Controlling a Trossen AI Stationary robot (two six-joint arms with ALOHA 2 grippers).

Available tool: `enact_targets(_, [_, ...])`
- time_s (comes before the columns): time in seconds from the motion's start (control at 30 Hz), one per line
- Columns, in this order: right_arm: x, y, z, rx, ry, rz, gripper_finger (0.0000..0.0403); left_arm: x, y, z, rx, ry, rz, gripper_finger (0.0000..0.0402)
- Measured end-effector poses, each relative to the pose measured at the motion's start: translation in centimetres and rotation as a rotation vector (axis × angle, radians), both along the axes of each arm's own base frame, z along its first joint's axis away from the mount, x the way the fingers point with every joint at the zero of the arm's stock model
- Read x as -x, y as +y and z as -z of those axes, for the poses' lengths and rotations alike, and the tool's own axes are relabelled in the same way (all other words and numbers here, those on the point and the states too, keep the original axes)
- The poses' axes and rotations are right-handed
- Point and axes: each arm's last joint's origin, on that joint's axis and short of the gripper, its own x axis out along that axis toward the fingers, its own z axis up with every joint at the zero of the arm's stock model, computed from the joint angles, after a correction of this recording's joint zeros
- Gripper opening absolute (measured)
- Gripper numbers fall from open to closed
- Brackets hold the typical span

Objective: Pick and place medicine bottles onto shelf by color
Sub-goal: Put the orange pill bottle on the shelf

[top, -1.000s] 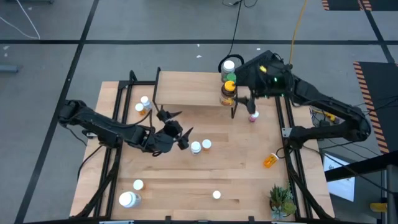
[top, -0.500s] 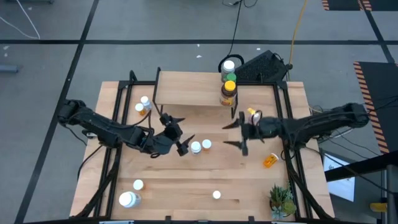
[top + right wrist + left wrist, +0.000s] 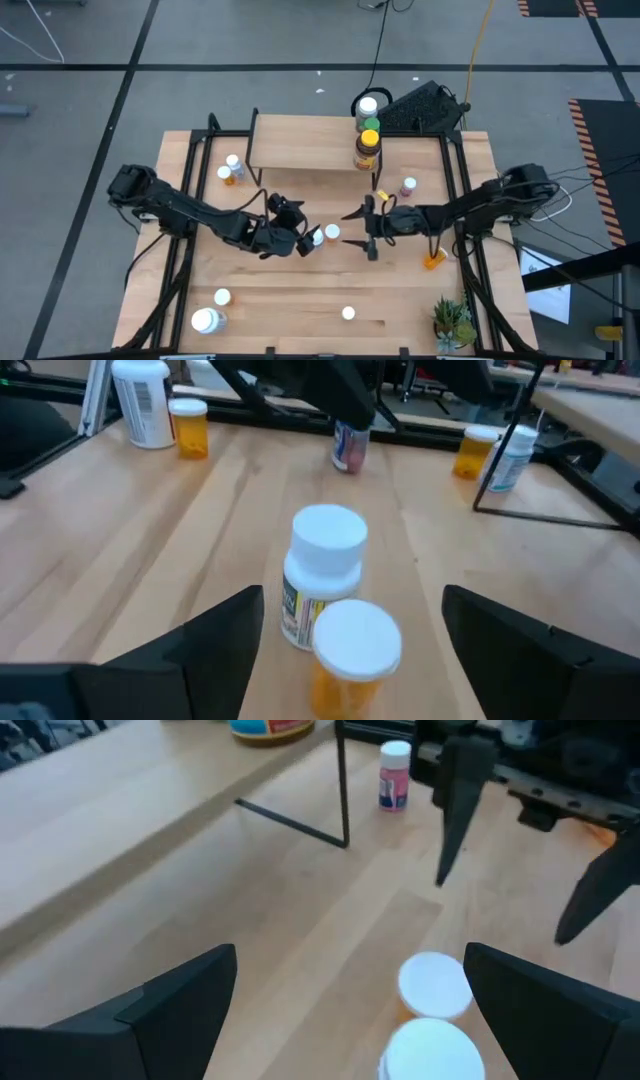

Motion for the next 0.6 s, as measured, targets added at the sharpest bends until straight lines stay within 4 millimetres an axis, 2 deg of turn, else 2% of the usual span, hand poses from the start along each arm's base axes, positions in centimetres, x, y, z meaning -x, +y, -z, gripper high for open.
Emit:
enact_targets(0.13, [-0.8, 0.1, 1.4, -0.002, 0.029, 0.004, 0.0315, -0.1, -0.3, 0.3, -0.004, 0.008, 0.008, 0.0394])
enact_targets(0.37, [-3.6, 0.2, 3.0, 0.012, 0.080, 0.012, 0.0318, -0.1, -0.3, 0.4, -0.022, 0.030, 0.025, 0.0394])
enact_targets(0.6, [-4.1, -0.7, 3.6, -0.025, 0.112, 0.061, 0.0318, 0.3, -0.5, 0.7, -0.025, 0.080, 0.049, 0.0394])
